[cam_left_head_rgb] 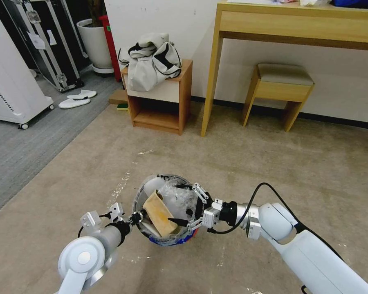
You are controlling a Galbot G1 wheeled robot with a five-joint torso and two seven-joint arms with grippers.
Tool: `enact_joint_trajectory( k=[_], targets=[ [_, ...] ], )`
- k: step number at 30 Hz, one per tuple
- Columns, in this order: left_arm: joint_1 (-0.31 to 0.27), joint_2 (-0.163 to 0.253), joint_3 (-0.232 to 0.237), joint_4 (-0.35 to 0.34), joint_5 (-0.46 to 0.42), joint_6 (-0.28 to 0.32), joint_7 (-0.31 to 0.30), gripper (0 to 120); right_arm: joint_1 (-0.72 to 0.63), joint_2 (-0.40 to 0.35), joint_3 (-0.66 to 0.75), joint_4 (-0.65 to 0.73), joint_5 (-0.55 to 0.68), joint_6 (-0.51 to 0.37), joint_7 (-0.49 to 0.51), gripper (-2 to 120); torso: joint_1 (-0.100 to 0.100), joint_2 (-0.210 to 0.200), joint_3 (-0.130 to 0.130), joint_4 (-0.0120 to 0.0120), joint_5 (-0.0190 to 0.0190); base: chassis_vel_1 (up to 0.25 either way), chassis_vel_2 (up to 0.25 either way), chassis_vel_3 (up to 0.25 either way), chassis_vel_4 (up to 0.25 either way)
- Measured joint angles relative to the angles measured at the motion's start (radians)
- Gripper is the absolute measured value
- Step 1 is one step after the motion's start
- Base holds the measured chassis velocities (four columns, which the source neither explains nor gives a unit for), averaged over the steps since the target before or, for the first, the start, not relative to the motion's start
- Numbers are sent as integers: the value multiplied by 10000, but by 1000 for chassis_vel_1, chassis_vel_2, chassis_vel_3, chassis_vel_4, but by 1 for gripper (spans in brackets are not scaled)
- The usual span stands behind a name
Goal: Pick up the trash bin and place the garbage on the floor into it.
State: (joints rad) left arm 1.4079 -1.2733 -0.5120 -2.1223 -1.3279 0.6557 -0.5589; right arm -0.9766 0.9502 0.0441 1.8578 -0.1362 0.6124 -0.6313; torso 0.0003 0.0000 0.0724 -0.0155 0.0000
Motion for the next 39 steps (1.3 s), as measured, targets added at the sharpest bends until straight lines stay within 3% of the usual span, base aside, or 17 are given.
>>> enact_joint_trajectory(
  k=[21, 39],
  targets=[
    [55, -41, 43, 18, 55, -7, 83, 0, 187, 189, 124, -162, -290, 105, 130, 100, 0, 0, 0, 0, 0, 0, 0, 0, 0],
    [8, -44, 55, 128, 140, -7, 92, 0, 352, 286, 442, 15, -1771, 773, 105, 100, 0, 0, 0, 0, 0, 0, 0, 0, 0]
  ],
)
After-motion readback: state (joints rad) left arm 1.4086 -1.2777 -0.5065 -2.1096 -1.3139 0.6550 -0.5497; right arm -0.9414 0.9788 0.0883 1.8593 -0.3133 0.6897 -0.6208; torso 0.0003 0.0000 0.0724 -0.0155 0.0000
